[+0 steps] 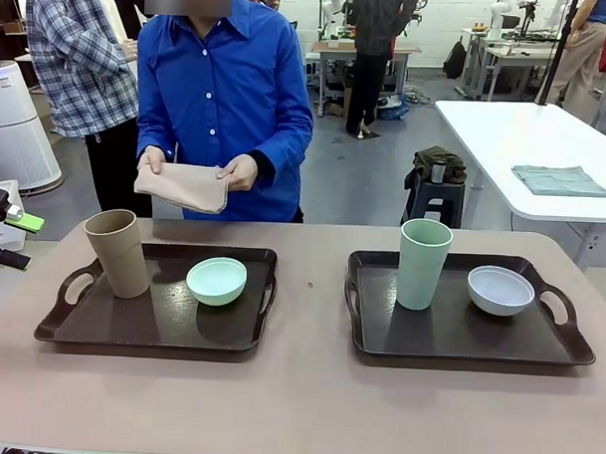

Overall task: Set up a tray with a mat and arrange the tableware.
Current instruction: Pick up the Picnic Bowl and Reusable plastic cup from the Handle tray in front of the human's position and hold them in the air.

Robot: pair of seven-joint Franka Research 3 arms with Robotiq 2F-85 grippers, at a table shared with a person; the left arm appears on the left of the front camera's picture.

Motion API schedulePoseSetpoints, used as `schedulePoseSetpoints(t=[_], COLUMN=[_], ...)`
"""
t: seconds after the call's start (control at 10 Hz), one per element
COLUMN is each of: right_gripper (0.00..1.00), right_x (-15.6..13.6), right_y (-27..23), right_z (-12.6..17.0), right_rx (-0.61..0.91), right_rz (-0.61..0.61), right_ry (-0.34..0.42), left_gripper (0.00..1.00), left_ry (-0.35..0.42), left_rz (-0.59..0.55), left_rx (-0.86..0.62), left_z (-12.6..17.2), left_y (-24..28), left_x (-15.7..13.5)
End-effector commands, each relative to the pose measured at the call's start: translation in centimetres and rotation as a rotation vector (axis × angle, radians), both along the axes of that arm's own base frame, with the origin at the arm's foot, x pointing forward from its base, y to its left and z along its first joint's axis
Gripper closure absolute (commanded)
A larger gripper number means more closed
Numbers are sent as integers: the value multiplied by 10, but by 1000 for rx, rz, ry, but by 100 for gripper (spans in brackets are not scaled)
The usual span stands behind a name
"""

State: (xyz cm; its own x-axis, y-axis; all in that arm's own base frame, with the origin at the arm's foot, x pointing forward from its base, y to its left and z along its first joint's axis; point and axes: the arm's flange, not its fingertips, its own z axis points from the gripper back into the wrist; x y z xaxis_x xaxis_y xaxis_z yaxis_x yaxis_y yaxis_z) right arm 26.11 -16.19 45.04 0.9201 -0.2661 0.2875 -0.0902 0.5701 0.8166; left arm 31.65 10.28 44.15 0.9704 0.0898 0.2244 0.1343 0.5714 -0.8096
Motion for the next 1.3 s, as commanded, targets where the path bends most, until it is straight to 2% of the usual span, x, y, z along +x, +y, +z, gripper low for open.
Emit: schedulePoseSetpoints(t=[0.0,0.7,0.8,1.1,1.2], right_gripper=[0,0,0,0,0], right_x=[-3,0,-3,17,32], right_y=[-2,0,3,44,75], right_z=[-1,0,5,25,44], right_rx=[12,0,-41,-152,-204], right_rz=[5,0,152,181,178], right_ry=[3,0,-81,-54,-60], left_gripper=[0,0,0,0,0], left_ry=[-10,0,-49,-245,-341], left_rz=[-5,0,-86,-158,-220], left_rx=[-11,0,-1,261,363], left_z=[-1,0,5,19,29], left_y=[2,0,3,2,1], left_x=[-1,0,1,28,40])
